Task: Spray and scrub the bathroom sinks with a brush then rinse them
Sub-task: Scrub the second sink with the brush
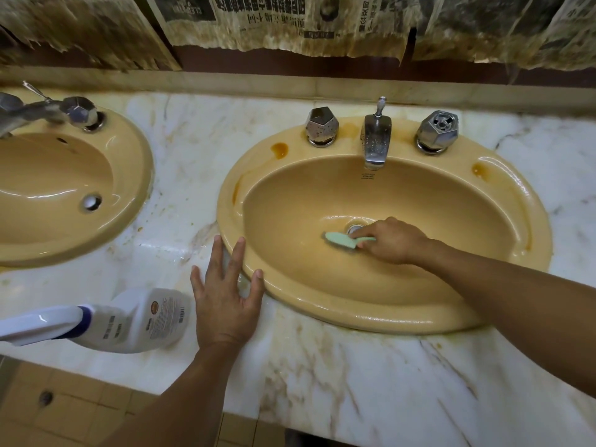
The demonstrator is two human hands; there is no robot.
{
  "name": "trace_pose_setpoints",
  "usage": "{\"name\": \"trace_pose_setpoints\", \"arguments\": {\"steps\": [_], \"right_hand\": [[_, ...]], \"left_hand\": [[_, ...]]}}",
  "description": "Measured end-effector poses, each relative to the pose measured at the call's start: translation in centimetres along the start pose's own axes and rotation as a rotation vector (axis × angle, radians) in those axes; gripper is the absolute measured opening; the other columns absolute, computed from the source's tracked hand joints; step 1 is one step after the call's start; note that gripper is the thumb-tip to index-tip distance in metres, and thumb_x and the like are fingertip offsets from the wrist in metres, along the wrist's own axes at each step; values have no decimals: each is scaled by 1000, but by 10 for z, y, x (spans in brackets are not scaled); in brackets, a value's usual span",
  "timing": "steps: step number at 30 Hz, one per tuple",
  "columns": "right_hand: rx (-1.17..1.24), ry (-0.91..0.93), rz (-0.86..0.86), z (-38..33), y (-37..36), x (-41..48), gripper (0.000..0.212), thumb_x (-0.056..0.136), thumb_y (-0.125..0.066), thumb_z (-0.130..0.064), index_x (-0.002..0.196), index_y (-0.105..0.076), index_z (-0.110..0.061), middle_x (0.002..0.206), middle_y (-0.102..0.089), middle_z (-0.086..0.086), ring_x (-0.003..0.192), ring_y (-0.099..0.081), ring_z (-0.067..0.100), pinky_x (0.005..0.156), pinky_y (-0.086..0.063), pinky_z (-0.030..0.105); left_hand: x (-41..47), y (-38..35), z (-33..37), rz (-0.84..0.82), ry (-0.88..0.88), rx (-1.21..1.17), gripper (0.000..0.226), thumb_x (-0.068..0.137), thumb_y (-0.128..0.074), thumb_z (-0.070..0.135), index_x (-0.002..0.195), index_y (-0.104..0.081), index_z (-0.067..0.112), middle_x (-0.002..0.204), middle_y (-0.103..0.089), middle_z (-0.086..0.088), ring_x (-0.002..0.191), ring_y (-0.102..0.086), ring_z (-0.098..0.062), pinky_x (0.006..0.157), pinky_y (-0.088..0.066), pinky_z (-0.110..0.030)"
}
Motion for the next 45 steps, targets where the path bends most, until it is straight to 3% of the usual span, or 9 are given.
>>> {"name": "trace_pose_setpoints", "arguments": {"steps": [7,10,14,20,24,29,34,39,45], "right_hand": [[126,167,-287,-29,-3,-36,34,97,-60,-42,131,-64,-47,135,-61,-10,124,-56,14,104,-44,30],[-283,52,-354,9,35,-52,36,92,-55,-40,126,-68,-45,129,-66,-11,118,-60,18,100,-51,37],[-775,-111,-60,42,77,-72,35,95,-45,-34,123,-66,-35,117,-66,-5,103,-65,21,72,-52,30],[-381,-96,-319,30,42,-83,43,96,-49,-37,137,-58,-48,138,-58,-4,124,-56,21,99,-49,35],[-551,-133,-19,32,48,-76,43,96,-42,-30,133,-61,-38,120,-64,0,106,-63,24,84,-54,33],[-294,-111,-193,23,38,-73,44,95,-51,-41,138,-57,-50,138,-58,-3,126,-55,21,98,-49,35],[-358,-187,78,19,45,-56,49,98,-44,-33,145,-50,-44,133,-57,6,120,-58,28,92,-51,36],[-224,-90,-179,14,34,-58,45,97,-51,-36,141,-56,-45,143,-55,-1,128,-53,23,98,-47,33],[-342,-113,-133,17,36,-73,46,97,-48,-37,141,-55,-47,138,-56,-2,124,-56,23,91,-48,33]], "left_hand": [[0,0,1,-3,4,-9,64,97,-32,64,157,-32,45,172,-15,8,147,-6,-11,128,-9,-51],[2,-2,-2,-24,4,4,63,97,-31,66,158,-30,47,172,-13,9,154,-17,-24,129,-1,-43],[2,-3,-4,-41,38,5,64,96,-30,69,157,-28,51,171,-11,14,154,-18,-35,128,-4,-44],[1,-2,-2,-34,36,-17,64,96,-29,68,157,-28,51,172,-11,14,156,-10,-30,128,-3,-46],[0,-3,-5,-33,58,-27,63,95,-30,69,156,-28,53,171,-12,16,155,-11,-36,127,-6,-46],[1,-3,-4,-33,78,-35,63,94,-30,71,155,-27,56,171,-10,19,155,-9,-36,126,-7,-47],[0,-2,-3,-33,73,-31,64,94,-28,71,155,-27,55,171,-11,18,156,-9,-36,126,-9,-49],[-1,-3,-2,-35,75,-38,63,94,-29,70,155,-28,55,170,-13,17,155,-10,-36,126,-9,-48],[-3,-1,-1,-14,61,-59,63,94,-30,69,155,-29,54,171,-14,16,154,-11,-36,128,-12,-54]]}}
Point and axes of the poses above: each hand's wrist, its own x-axis towards the middle knuckle, its own y-axis out of the back of the hand, z = x × y, the point moved 3 cm from there along x, towards the middle knuckle
